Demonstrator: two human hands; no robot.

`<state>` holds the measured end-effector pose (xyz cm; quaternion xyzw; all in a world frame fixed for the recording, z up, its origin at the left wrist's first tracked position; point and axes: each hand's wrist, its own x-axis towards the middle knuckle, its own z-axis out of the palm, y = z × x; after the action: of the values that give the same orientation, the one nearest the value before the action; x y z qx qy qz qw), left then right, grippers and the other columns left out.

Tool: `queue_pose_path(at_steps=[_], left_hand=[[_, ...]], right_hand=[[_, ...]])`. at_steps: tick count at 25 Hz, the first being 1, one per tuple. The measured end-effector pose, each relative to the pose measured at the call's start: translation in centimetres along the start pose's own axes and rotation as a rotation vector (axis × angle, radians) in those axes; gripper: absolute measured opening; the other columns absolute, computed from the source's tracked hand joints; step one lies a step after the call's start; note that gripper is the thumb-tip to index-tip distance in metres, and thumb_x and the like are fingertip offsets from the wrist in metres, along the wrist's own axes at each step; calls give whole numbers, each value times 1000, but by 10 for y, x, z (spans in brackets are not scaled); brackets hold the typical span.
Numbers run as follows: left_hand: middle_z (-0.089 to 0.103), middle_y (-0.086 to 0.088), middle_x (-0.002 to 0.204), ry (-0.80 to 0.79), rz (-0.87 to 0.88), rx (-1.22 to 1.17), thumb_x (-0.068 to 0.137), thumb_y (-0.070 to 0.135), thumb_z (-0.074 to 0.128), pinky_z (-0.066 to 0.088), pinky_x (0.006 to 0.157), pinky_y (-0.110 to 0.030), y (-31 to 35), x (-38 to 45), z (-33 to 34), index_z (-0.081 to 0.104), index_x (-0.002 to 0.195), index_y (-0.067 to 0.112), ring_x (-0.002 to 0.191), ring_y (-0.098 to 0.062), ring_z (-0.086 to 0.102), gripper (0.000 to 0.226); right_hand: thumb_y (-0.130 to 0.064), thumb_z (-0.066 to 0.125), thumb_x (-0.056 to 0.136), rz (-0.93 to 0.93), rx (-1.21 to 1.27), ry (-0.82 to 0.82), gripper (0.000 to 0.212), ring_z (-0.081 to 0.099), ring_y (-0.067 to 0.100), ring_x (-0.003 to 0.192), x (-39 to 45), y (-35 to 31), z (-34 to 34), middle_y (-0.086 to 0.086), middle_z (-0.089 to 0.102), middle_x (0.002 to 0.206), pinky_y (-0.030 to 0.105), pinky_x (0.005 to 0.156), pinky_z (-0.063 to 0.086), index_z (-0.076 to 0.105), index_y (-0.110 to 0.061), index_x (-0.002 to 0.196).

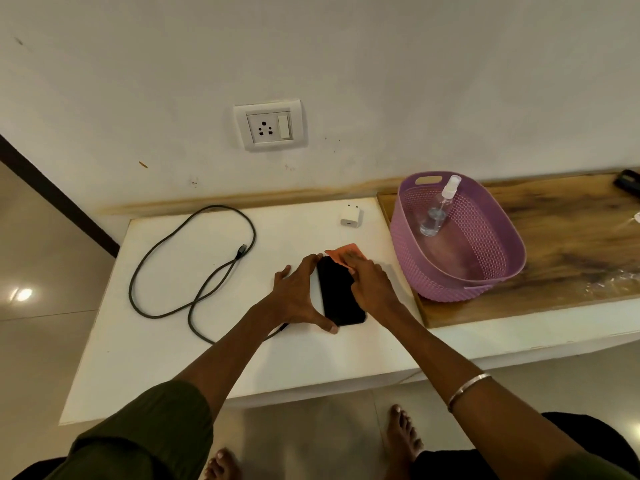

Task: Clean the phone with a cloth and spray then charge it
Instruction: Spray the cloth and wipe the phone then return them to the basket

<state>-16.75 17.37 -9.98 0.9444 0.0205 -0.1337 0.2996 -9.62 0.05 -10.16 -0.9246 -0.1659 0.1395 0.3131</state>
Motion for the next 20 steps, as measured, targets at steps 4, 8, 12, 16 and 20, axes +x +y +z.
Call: queue_pose_path(at_steps=[4, 8, 12, 16, 20], left_hand=[[29, 11, 153, 17, 2, -10, 33, 84, 77, 4, 122, -42, -3, 1, 3, 5, 146, 35, 141, -15, 32, 142], [27, 16, 150, 26, 10, -23, 29, 84, 78, 5, 121, -42, -4, 2, 5, 6, 147, 31, 139, -13, 35, 148], [15, 16, 159, 41, 18, -59, 26, 81, 80, 3, 121, -43, -4, 1, 5, -8, 146, 41, 141, -10, 34, 154], [11, 23, 156, 51, 39, -18, 27, 86, 76, 4, 118, -38, -4, -1, 2, 0, 149, 38, 143, -15, 33, 151], [22, 16, 155, 56, 23, -19, 27, 89, 73, 6, 119, -39, -2, -1, 2, 3, 146, 37, 142, -17, 33, 148]], right_hand=[[-23, 51, 96, -23, -70, 9, 45, 52, 29, 125, 5, -6, 6, 5, 51, 141, 33, 104, 42, 42, -20, 140], [-19, 49, 95, -148, -175, -7, 56, 34, 25, 140, -10, -12, 20, 2, 34, 153, 37, 113, 30, 30, -24, 147], [-9, 61, 86, -329, -186, -78, 70, 35, 25, 140, -27, -13, 28, 4, 37, 152, 35, 113, 31, 31, -23, 147], [-8, 66, 83, -346, -333, -98, 79, 35, 31, 139, -19, -2, 11, 2, 35, 153, 40, 109, 39, 27, -29, 148], [-25, 53, 95, -229, -449, -60, 70, 14, 30, 148, -12, 17, -12, 2, 16, 161, 36, 118, 20, 12, -29, 151]])
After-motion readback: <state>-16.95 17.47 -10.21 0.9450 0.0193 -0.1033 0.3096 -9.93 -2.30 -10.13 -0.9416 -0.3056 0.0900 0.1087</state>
